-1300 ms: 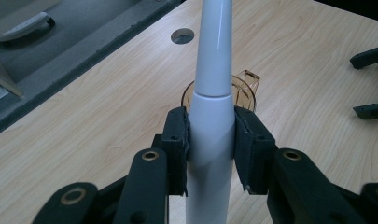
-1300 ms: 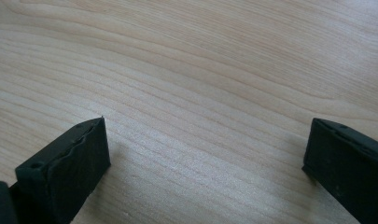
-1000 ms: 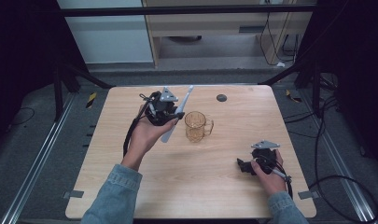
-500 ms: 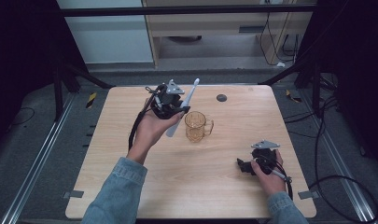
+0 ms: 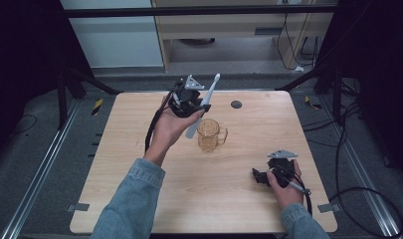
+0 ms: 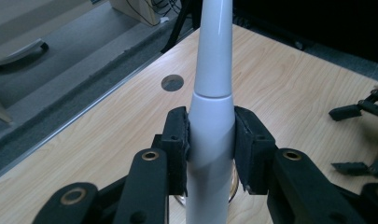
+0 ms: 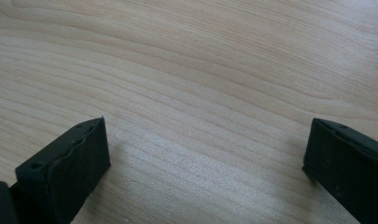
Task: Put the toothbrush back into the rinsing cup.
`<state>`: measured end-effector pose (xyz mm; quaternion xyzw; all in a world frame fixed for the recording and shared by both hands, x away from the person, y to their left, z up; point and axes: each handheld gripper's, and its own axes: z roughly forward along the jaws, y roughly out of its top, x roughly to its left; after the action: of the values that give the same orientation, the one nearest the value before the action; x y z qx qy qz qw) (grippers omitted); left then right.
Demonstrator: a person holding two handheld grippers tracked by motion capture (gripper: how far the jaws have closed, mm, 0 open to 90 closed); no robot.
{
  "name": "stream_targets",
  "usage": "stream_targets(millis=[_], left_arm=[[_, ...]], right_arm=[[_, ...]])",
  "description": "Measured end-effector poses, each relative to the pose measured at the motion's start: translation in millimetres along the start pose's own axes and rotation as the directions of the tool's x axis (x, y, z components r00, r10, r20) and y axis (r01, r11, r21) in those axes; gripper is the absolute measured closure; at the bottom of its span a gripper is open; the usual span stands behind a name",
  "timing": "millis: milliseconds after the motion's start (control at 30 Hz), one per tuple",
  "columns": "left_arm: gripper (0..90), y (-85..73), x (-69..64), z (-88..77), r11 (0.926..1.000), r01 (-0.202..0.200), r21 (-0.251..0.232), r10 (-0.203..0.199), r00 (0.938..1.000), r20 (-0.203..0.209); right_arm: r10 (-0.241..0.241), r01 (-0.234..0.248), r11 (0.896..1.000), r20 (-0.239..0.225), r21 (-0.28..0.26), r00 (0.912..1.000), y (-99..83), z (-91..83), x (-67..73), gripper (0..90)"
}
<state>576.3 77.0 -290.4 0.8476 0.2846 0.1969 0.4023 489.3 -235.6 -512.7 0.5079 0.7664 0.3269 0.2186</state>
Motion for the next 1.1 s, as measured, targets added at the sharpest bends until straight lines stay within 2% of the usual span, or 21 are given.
stream_targets(millis=[167, 400, 733, 1100], left_arm=[[67.3, 5.1, -0.3, 4.7, 0.9998, 0.014, -0.016, -0.013, 0.9998, 0.015], [67.3, 6.7, 4.9, 11.4, 0.9996, 0.026, -0.013, -0.026, 0.9997, 0.001], [67.3, 7.5, 12.1, 12.8, 0.9971, 0.061, -0.046, -0.061, 0.9982, 0.001], [67.3, 11.2, 11.1, 13.8, 0.9947, 0.063, -0.081, -0.063, 0.9980, 0.000]], right_arm=[[0.004, -0.004, 1.000, -0.002, 0.002, 1.0000, 0.1, -0.3, 0.2, 0.4], [0.005, -0.005, 1.000, -0.002, 0.003, 1.0000, 0.1, -0.4, 0.3, 0.3], [0.006, -0.006, 1.000, -0.003, 0.005, 1.0000, 0.5, -0.4, 0.3, 0.3], [0.004, -0.004, 1.000, 0.003, 0.002, 1.0000, 0.1, -0.5, 0.6, 0.5]])
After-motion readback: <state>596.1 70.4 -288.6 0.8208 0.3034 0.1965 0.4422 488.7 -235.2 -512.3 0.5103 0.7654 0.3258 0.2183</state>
